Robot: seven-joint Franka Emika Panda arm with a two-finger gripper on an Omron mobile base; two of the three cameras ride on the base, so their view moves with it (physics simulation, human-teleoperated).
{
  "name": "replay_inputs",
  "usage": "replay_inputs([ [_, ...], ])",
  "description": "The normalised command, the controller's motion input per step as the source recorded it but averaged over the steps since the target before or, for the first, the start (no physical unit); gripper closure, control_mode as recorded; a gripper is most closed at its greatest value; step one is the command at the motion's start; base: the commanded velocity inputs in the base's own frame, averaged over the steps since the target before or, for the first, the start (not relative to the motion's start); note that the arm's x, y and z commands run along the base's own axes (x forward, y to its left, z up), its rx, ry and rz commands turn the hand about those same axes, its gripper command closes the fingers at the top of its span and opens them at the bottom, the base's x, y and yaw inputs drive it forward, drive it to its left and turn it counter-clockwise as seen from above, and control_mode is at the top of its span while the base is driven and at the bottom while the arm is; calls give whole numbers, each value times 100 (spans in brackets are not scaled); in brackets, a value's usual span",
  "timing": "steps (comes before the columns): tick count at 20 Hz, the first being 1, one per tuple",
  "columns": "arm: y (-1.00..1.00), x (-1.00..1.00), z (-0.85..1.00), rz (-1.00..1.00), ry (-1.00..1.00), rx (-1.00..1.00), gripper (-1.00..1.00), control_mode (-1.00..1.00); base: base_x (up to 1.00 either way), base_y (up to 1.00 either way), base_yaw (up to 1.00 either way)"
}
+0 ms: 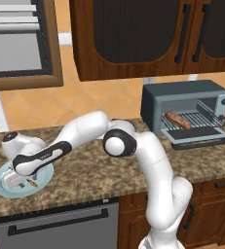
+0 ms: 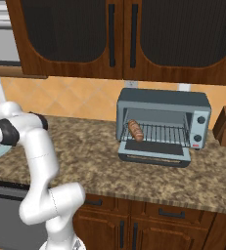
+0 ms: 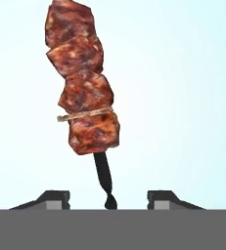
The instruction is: Pick up the kebab skewer and baguette bread, and place them inside the toaster oven. Close the toaster oven door and start by setting the timer.
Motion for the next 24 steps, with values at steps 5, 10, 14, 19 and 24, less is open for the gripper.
replay_inputs([
  [5,-30,-22,-12,-2,0,0,100,-100,0,0,0],
  [10,-31,-16,-1,0,0,3,100,-100,0,0,0],
  [14,-40,-6,24,0,-2,4,100,-100,0,0,0],
  [19,-60,-6,72,0,-9,5,100,-100,0,0,0],
  [24,-99,-34,62,0,-13,2,100,-100,0,0,0],
])
